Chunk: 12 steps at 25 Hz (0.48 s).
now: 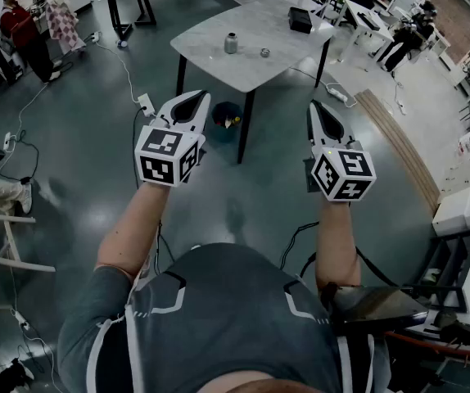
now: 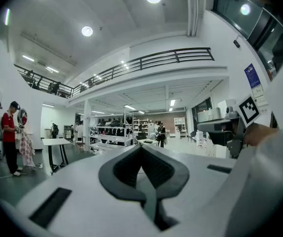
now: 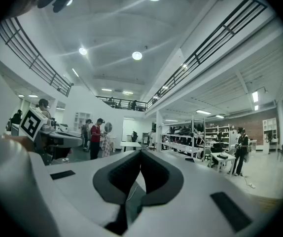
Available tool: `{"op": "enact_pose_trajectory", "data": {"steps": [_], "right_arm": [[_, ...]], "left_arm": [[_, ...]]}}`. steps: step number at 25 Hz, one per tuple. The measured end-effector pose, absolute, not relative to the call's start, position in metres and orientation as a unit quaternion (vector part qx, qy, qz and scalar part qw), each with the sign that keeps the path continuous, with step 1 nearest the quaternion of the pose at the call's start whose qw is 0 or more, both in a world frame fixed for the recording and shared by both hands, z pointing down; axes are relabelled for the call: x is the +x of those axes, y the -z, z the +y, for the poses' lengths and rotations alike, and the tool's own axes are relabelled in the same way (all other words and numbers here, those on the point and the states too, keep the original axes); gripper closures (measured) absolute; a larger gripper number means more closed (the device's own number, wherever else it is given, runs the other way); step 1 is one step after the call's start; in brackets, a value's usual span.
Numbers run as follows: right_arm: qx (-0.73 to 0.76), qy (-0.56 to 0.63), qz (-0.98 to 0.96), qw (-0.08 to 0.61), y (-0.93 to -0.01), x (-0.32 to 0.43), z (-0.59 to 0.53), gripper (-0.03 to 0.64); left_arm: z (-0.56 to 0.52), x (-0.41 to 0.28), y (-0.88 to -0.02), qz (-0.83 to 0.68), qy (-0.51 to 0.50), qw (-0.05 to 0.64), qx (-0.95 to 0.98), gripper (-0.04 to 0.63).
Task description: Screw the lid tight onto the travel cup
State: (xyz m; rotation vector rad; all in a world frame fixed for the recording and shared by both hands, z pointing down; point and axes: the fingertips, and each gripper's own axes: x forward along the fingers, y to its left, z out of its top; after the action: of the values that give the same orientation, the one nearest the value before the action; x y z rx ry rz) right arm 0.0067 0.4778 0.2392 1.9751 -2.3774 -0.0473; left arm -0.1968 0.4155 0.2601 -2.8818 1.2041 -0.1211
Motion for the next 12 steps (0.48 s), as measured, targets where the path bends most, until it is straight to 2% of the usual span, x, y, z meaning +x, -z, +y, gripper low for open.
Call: {"op": "enact_pose_trajectory", "data": {"steps": [9, 12], "right_arm": [[0.649, 0.030, -0.760, 0.032, -0.236, -0.013, 0.480, 0.589], [0.648, 0.026, -0.761, 0.030, -0.236, -0.022, 0.476, 0.589]], "left_arm": [[0.417, -0.215, -0.256, 0.376, 0.017, -0.001, -0.927, 0.586], [0.414, -0.223, -0.257, 0.378, 0.025, 0.016, -0.925, 0.586]]}}
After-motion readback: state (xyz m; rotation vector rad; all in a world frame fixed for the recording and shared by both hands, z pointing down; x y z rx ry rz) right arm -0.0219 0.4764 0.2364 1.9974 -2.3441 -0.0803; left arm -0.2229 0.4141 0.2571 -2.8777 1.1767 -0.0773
